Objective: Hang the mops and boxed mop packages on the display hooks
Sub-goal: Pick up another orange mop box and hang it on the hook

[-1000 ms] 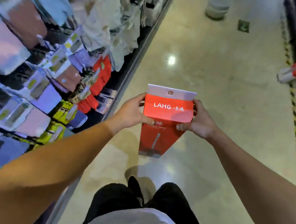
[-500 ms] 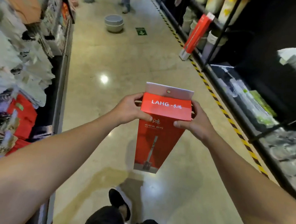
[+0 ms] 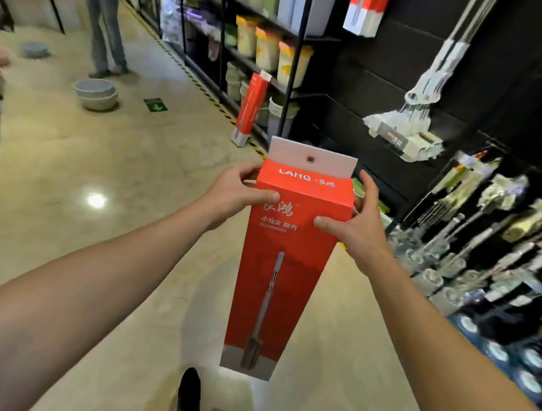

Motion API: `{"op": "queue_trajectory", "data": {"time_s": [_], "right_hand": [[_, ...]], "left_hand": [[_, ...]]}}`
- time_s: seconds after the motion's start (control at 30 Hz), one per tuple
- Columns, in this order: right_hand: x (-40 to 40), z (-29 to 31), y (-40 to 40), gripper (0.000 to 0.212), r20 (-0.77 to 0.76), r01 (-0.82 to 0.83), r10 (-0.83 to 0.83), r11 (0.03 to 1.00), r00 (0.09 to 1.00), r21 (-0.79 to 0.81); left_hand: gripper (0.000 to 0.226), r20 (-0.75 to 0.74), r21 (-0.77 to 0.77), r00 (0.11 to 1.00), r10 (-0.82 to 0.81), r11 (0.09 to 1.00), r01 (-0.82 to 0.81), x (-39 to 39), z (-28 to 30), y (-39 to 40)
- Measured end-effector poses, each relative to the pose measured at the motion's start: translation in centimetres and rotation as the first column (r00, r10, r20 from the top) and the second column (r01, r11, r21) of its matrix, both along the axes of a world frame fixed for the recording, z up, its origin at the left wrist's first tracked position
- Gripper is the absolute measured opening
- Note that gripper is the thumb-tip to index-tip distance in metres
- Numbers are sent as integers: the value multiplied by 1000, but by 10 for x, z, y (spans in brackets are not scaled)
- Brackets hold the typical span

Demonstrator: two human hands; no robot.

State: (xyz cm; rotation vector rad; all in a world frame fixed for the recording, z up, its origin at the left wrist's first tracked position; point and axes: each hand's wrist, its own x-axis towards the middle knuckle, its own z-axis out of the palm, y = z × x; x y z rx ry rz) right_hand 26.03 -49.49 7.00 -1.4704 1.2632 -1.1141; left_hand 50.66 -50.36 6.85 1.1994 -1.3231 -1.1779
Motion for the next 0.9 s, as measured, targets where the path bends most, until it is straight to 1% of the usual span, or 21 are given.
{"op": "queue_trajectory", "data": {"time_s": [0.03, 0.1, 0.17, 0.27, 0.33, 0.47, 0.57, 0.67, 0.77, 0.9], "right_hand": [[-2, 7, -8, 117, 4, 7, -7, 1000, 1000, -13], [-7, 18, -28, 116, 5, 31, -31, 999, 1000, -35], [-9, 30, -52, 116, 19, 66, -65, 997, 998, -45], [-1, 49, -92, 116, 28, 89, -88, 994, 996, -61], [6, 60, -118, 116, 21, 107, -106, 991, 994, -83], [19, 82, -166, 118, -14, 145, -149, 979, 989, -145], [23, 100, -201, 109, -45, 136, -147, 973, 988, -189], [30, 113, -234, 100, -51, 138, -154, 962, 987, -237], [35, 119, -269, 98, -39, 151, -168, 952, 985, -267], [34, 122, -326, 87, -53, 181, -204, 940, 978, -289]], "left_hand": [[84, -3, -18, 1000, -27, 999, 27, -2, 3, -12], [100, 26, -34, 993, -114, 993, 115, -3, 4, -37], [113, 96, -22, 974, -204, 978, 207, -2, 1, -61], [121, 154, -41, 951, -270, 959, 279, 5, -8, -100], [117, 166, -71, 950, -265, 958, 279, 11, -5, -131], [110, 132, -88, 953, -272, 955, 285, 23, 17, -191], [109, 128, -114, 951, -280, 949, 295, 29, 37, -229], [108, 110, -106, 950, -293, 947, 305, 33, 50, -270], [107, 120, -101, 949, -292, 947, 304, 36, 58, -313], [105, 138, -94, 946, -294, 947, 308, 34, 63, -375]]}}
